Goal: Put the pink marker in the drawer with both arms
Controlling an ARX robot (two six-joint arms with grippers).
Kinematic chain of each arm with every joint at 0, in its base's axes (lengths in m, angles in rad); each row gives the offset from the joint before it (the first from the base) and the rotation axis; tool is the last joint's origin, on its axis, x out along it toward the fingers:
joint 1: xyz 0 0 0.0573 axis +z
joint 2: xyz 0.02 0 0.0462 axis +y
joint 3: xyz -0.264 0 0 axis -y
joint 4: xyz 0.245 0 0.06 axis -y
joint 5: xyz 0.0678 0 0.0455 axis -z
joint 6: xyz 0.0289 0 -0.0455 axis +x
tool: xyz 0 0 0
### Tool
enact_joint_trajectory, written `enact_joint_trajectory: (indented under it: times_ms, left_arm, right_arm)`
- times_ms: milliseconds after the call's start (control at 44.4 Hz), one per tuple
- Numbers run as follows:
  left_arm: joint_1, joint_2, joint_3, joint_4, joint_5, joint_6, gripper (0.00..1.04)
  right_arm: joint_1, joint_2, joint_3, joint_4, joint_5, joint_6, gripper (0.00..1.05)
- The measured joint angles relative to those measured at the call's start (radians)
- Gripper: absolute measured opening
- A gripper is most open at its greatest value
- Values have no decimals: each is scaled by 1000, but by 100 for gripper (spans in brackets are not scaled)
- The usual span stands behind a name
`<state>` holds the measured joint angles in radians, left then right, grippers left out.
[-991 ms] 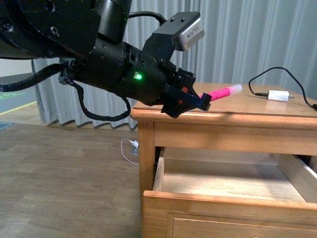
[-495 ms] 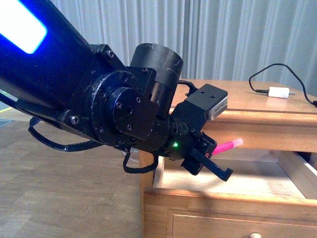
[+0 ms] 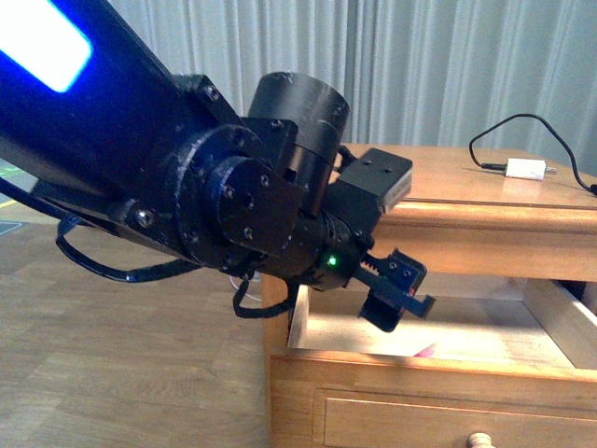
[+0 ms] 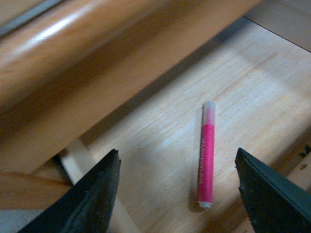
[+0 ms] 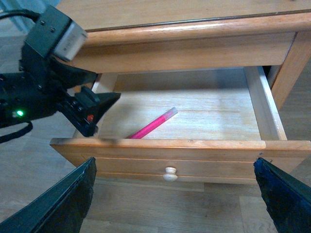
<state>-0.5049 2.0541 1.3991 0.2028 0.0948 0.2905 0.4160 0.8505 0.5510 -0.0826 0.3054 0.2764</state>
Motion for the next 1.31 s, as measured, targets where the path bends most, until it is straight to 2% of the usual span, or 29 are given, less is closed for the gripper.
enact_joint_trajectory:
  times_ms: [203,338,518,563,721,923,1126,1171,1194,1239,1261,1306]
  left_arm:
    - [48,-180,-111,56,-47,-66,100]
    - [83,-325,-203,82,-53,-118,98]
    - [145,-682,-470,109,-53,-223,99]
    - [170,-798,-538,76,-8,-270,99]
    - [264,-1077,-668,-25,58,-357,99]
    - [381,-1361,-805,-171,106,-441,99]
    - [406,-1414,-840,-182,115,-480,99]
    - [390,-1418,-851,-163,69,-462,95]
    - [376,-1429,-873,-126,-41,-425,90]
    - [367,-1461,-927,-76,-172,-370,79]
    - [372,-1480,-958,-60,-204,-353,73]
    - [385,-1509,-1010,-42,-210,-332,62]
  right_arm:
    - [0,0,0,0,0,0,96]
    - [0,0,0,0,0,0,96]
    - [0,0,0,0,0,0,96]
    - [0,0,0,0,0,0,96]
    - [0,0,0,0,0,0,96]
    - [0,0,0,0,0,0,96]
    - [0,0,0,0,0,0,96]
    - [0,0,0,0,0,0,96]
    - [0,0,0,0,0,0,96]
    - [0,0,0,0,0,0,96]
    - [0,0,0,0,0,0,96]
    - [0,0,0,0,0,0,96]
